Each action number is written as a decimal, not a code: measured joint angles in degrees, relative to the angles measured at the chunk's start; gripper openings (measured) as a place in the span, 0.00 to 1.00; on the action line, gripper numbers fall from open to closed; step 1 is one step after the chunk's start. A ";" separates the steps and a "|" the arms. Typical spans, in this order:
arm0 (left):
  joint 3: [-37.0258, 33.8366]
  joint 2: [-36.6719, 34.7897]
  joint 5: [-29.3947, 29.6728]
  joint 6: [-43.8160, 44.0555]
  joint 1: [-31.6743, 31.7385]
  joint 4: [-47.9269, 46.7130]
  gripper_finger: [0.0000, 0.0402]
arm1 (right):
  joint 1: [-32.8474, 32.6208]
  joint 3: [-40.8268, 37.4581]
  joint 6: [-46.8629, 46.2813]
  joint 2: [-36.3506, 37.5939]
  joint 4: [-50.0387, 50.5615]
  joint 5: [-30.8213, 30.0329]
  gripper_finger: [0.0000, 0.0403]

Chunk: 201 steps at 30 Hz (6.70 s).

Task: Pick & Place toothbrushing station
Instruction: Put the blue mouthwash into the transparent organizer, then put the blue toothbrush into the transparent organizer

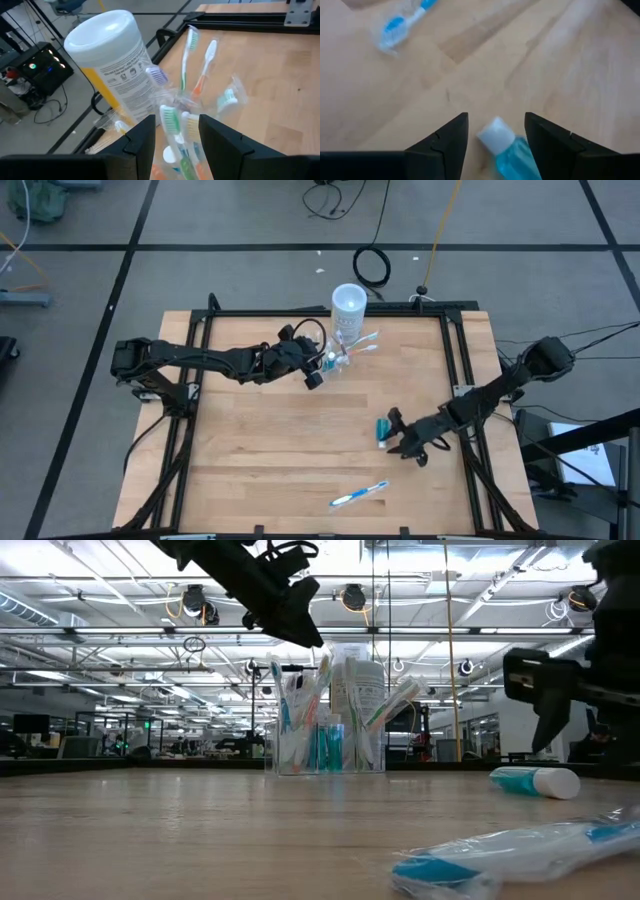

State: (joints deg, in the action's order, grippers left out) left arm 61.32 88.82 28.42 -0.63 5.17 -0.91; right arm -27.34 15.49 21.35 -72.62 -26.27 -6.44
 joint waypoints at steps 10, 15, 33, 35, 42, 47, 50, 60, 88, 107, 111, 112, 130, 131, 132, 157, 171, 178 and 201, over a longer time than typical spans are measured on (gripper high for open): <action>0.00 -0.02 -0.05 0.88 -0.02 -0.14 0.39 | 7.06 9.73 12.93 -2.14 17.92 5.44 0.46; 0.00 -0.02 -0.62 1.35 0.00 -0.26 0.39 | 10.03 13.10 13.94 -4.55 20.69 13.43 0.46; 0.00 -0.02 -5.97 4.12 0.00 -0.60 0.39 | 14.08 13.81 28.15 -11.54 17.27 15.63 0.34; 0.00 0.00 -5.99 4.03 0.00 -0.60 0.39 | 14.28 13.76 27.49 -11.58 16.98 15.70 0.31; 0.00 -0.01 -6.11 3.96 -0.04 -0.66 0.39 | 15.39 13.74 26.13 -11.64 15.41 15.07 0.21; 0.00 -0.12 -6.10 3.69 -0.04 -1.71 0.39 | 15.59 13.55 23.93 -11.68 8.32 13.96 0.24; -0.02 -1.58 -6.10 2.01 -0.10 -3.71 0.39 | 15.82 13.55 24.95 -11.22 -1.25 8.80 0.24; -0.02 -14.67 -4.39 0.99 -0.15 -12.43 0.39 | 28.00 13.67 13.82 -11.13 -47.83 0.33 0.23; 0.00 -19.48 -4.48 3.47 -0.17 -23.22 0.39 | 36.38 28.52 -23.02 -35.27 -61.92 6.45 0.23; 0.00 -19.50 -4.41 3.77 -1.25 -23.25 0.39 | 31.08 28.54 -6.85 -34.62 -49.24 -14.64 0.23; 0.00 -19.50 -4.39 3.99 -2.03 -23.25 0.39 | 33.87 28.54 -6.93 -34.66 -50.01 -16.25 0.23; 0.00 -19.50 -4.39 3.99 -2.25 -23.25 0.39 | 34.64 28.54 -6.66 -34.66 -51.17 -17.19 0.23; 0.00 -19.50 -4.42 4.41 -3.43 -23.44 0.39 | 35.42 28.54 -2.49 -32.64 -62.16 -15.88 0.23; 0.00 -19.50 -4.42 4.58 -3.43 -23.54 0.39 | 34.71 28.44 -3.57 -32.01 -60.82 -15.75 0.23; 0.00 -19.50 -4.42 4.67 -3.43 -23.75 0.39 | 33.79 28.13 -4.09 -31.26 -59.57 -14.62 0.23; 0.00 -19.50 -4.41 7.00 -5.36 -25.02 0.39 | 36.95 31.19 -26.03 -41.80 -54.33 -15.85 0.23; 0.00 -19.49 -4.44 6.96 -5.38 -25.04 0.39 | 35.48 31.38 -18.47 -41.91 -52.97 -20.54 0.23; 0.00 -19.50 -4.46 6.99 -5.38 -25.06 0.39 | 36.57 31.38 -13.84 -41.85 -52.29 -20.41 0.26; 0.00 -19.50 -4.57 7.11 -5.38 -25.49 0.39 | 34.29 31.29 -5.53 -37.38 -47.00 -18.17 0.34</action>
State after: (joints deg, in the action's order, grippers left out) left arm 61.32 69.32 23.86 6.48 -0.21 -26.40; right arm 6.95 46.78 15.81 -110.00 -73.27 -24.61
